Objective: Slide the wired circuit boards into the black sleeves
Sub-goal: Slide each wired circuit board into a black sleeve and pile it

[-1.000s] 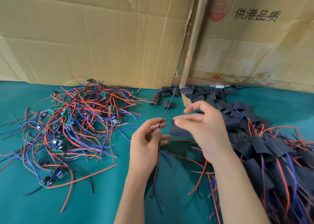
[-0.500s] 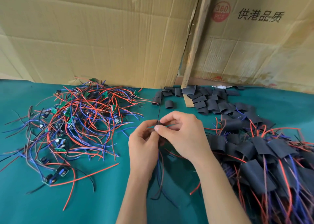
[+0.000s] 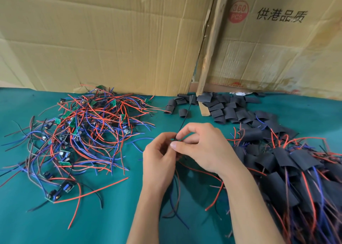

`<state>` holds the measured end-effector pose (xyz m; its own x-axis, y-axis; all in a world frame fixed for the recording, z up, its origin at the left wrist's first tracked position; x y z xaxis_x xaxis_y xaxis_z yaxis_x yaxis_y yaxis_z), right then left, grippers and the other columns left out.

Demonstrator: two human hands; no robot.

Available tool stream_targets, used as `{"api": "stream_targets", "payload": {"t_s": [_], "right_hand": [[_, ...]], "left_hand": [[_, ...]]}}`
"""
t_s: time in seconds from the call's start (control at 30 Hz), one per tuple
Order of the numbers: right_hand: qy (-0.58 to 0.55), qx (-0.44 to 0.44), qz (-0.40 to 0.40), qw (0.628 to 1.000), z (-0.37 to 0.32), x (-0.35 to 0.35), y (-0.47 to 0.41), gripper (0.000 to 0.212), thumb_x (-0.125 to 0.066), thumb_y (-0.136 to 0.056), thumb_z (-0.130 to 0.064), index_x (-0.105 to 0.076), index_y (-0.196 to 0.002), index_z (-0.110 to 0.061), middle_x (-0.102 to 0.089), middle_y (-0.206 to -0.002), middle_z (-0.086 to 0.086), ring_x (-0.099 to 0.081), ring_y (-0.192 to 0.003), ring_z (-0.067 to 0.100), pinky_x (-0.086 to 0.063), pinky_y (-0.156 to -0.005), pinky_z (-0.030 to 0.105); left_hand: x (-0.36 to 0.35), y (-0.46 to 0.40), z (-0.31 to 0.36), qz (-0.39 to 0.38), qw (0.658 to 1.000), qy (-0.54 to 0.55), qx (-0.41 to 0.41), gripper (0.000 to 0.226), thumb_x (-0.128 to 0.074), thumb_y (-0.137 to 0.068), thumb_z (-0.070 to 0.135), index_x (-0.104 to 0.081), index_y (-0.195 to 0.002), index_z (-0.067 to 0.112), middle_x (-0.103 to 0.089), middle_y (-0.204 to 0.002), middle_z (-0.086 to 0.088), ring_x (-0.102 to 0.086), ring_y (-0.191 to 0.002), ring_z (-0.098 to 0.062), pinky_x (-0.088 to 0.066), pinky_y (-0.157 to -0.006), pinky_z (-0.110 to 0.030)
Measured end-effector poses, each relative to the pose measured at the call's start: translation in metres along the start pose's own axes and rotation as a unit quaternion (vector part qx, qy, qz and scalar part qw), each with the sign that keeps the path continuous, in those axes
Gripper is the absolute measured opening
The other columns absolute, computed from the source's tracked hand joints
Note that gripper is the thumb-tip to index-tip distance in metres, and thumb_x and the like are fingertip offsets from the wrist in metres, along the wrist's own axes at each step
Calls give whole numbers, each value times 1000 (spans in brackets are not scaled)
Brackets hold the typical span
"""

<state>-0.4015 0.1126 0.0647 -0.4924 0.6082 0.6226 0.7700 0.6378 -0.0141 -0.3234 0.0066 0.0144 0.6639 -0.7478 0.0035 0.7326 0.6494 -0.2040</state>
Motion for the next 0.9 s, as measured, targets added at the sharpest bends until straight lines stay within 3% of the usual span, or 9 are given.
{"api": "stream_targets", "payload": {"t_s": [0.17,0.27,0.33,0.4,0.47,0.53,0.7,0.9], "right_hand": [[-89,21,48,995,-2,11,1,22,-84,-76,-30,-69,-93,-27,-76,-70,-3,-71,-73,27,-59,-81,49],[-194,27,152,969,3,34,2,20,-85,-76,-20,-74,-92,-22,-78,-76,0,-74,-70,23,-63,-72,48],[-283,25,263,922,11,54,6,16,-84,-81,-9,-75,-91,-17,-78,-79,2,-75,-71,17,-63,-65,38],[-380,15,360,852,23,70,14,13,-82,-84,-4,-73,-89,-12,-76,-77,5,-73,-72,18,-63,-65,34],[-446,11,418,791,32,80,20,12,-80,-85,-2,-70,-90,-8,-71,-80,10,-70,-76,24,-63,-67,34],[-471,13,440,765,35,85,23,11,-78,-87,-1,-69,-92,-4,-69,-81,11,-67,-79,27,-63,-69,36],[-488,30,411,770,27,84,21,9,-78,-87,-2,-71,-90,-5,-68,-74,5,-67,-75,26,-63,-71,35],[-433,46,342,833,17,74,15,11,-81,-84,-4,-73,-86,-10,-75,-81,11,-74,-79,29,-62,-69,33]], "left_hand": [[0,-2,-2,14,1000,25,2,30,-50,-93,-8,-70,-93,15,-67,-71,-16,-57,-58,-19,-49,-56,-22],[-2,-3,-4,16,998,52,17,29,-48,-95,-8,-69,-94,12,-66,-66,-4,-58,-57,-15,-50,-59,-22],[-3,-2,-4,7,998,53,16,30,-48,-95,-8,-70,-94,13,-68,-69,-1,-59,-59,-14,-50,-60,-22],[-5,-2,-4,-7,999,51,12,31,-49,-96,-8,-71,-91,14,-70,-73,-1,-59,-60,-13,-50,-59,-21],[-7,-1,-4,-20,999,48,15,31,-51,-96,-8,-72,-89,14,-72,-78,-2,-60,-61,-12,-50,-59,-20],[-8,-1,-6,-27,998,53,22,33,-52,-95,-9,-73,-86,16,-74,-82,-3,-61,-62,-13,-51,-61,-21],[-10,-1,-3,-40,998,54,22,36,-53,-94,-10,-73,-83,17,-76,-86,0,-63,-65,-10,-50,-63,-17],[-10,0,-2,-40,997,54,27,30,-53,-93,-12,-72,-86,11,-76,-87,1,-64,-65,-8,-50,-62,-16]]}}
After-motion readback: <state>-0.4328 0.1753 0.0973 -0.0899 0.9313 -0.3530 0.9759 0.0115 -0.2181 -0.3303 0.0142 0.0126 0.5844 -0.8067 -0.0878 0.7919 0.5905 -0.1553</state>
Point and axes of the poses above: each hand's wrist, its own y-axis away from the middle knuckle, its own x-axis out of the back of the hand, z = x × y, the point moved 6 cm from there along -y, towards the middle knuckle
